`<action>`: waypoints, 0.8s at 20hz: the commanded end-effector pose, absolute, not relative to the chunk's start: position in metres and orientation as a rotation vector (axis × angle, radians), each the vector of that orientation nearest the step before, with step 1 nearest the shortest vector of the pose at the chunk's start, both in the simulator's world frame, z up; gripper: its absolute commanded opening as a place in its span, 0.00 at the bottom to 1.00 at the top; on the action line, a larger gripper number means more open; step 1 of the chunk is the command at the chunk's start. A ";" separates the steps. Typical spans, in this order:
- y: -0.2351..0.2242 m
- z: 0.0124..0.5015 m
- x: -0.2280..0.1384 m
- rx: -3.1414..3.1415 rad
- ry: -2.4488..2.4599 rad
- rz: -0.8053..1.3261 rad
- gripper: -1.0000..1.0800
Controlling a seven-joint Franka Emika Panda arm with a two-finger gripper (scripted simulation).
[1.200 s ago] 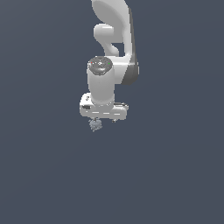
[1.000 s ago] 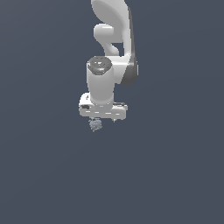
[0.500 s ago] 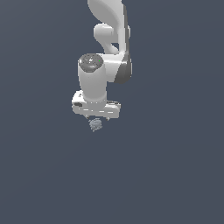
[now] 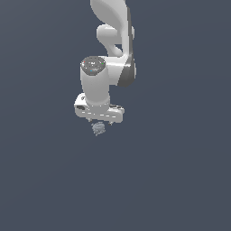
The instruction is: Pick up the object and move it to a goal position.
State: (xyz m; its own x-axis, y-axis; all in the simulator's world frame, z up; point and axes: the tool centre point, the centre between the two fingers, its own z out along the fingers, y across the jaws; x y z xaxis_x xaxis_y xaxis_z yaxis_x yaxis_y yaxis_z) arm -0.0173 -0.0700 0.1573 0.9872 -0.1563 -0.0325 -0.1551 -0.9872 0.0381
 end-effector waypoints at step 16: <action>-0.079 0.126 -0.034 2.993 -0.907 -0.031 0.96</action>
